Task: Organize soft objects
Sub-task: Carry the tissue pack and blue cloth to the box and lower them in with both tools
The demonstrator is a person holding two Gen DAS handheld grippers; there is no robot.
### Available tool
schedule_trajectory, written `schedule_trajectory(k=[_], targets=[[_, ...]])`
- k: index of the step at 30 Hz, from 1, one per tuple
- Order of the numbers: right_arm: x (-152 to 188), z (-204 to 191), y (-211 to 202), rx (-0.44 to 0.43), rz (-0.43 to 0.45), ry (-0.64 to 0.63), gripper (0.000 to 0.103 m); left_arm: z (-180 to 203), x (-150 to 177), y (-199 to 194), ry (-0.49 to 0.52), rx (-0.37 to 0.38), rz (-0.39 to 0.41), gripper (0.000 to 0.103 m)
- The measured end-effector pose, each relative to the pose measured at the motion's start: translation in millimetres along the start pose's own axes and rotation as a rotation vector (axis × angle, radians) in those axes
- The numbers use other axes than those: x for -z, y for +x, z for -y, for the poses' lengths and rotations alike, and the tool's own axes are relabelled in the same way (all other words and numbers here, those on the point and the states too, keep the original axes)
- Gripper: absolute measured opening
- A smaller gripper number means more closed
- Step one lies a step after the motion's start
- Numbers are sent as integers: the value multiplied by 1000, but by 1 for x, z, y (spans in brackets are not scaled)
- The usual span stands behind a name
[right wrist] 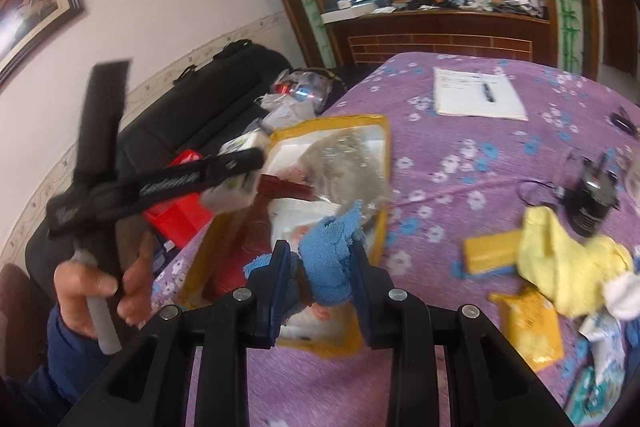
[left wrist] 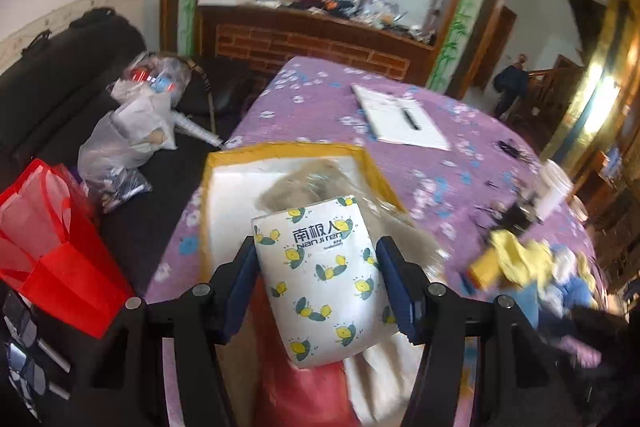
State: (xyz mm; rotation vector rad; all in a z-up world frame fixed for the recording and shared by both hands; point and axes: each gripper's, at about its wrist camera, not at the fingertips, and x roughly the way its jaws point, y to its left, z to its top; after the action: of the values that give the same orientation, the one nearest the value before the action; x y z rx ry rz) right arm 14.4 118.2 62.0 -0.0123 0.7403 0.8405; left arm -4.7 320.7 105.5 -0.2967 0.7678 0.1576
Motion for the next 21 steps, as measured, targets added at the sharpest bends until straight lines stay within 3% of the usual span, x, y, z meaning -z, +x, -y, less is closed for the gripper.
schedule_trajectory(k=[10,21], targets=[[-6,-43,59,8,-71,-148,33,-36,-39,75,-76,-44,-122,59],[8,-51,71,27,-82,-210,43,-46,-34,93,-105,-33,-142,60]])
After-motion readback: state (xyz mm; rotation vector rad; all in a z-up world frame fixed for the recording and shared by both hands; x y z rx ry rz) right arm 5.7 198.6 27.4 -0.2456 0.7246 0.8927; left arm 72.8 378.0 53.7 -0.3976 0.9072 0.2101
